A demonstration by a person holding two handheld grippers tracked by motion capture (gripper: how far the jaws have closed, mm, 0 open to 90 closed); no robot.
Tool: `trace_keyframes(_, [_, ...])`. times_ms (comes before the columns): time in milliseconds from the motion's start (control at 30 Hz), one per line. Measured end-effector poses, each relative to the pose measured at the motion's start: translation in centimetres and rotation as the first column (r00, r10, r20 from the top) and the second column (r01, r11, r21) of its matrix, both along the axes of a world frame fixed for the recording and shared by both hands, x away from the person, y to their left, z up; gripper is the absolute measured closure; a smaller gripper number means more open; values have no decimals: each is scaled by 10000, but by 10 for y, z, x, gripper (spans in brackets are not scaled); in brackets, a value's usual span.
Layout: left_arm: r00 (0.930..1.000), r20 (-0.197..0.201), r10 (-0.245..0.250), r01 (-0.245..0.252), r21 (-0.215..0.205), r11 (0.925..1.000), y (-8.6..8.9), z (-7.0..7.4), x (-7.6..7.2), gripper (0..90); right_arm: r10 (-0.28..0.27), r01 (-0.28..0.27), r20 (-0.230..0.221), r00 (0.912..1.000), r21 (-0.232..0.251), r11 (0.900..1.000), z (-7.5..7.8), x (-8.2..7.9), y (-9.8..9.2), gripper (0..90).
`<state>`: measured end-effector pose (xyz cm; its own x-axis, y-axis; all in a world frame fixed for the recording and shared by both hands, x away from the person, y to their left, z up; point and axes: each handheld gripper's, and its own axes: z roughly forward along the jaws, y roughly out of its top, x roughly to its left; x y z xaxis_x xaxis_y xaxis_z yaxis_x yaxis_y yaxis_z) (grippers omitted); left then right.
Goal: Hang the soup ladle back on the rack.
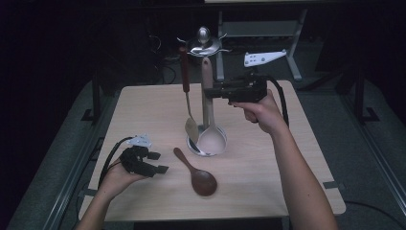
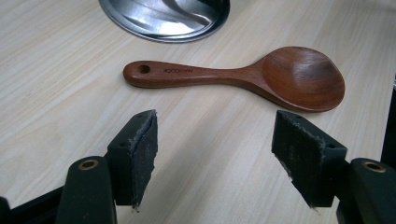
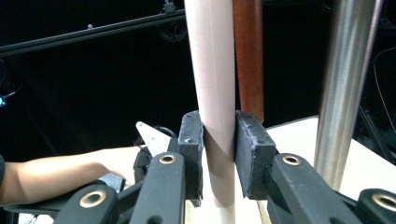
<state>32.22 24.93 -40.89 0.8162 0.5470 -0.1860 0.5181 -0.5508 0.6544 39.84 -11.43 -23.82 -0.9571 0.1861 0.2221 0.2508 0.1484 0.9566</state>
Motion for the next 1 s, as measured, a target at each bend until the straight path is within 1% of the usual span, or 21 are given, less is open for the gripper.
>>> trace_keyframes(200, [10000,-57,0,0,7,10000,-1,0,-1,314,-263,262,-43,9996,-34,9997,1,0,1,709])
trace_keyframes(333, [10000,-63,-20,20,-8,10000,-1,0,0,313,-451,452,-102,9989,95,9989,1,2,0,695])
trace_keyframes(633, [9999,-75,-95,95,47,9999,-1,-1,0,313,-450,453,-216,9988,104,9989,2,1,3,709])
trace_keyframes(700, [9999,-97,-133,134,48,9999,-2,-1,0,314,-471,475,-367,9982,116,9988,2,1,4,708])
trace_keyframes(867, [9998,-130,-141,142,46,9999,-2,-2,0,314,-575,580,-471,9972,73,9983,3,3,4,722])
trace_keyframes(933, [9998,-139,-147,148,81,9999,-2,-2,1,313,-487,497,-664,9966,144,9987,2,5,3,723])
trace_keyframes(1000, [9998,-138,-144,145,88,9999,-2,-2,1,313,-509,519,-658,9965,128,9986,1,5,4,724])
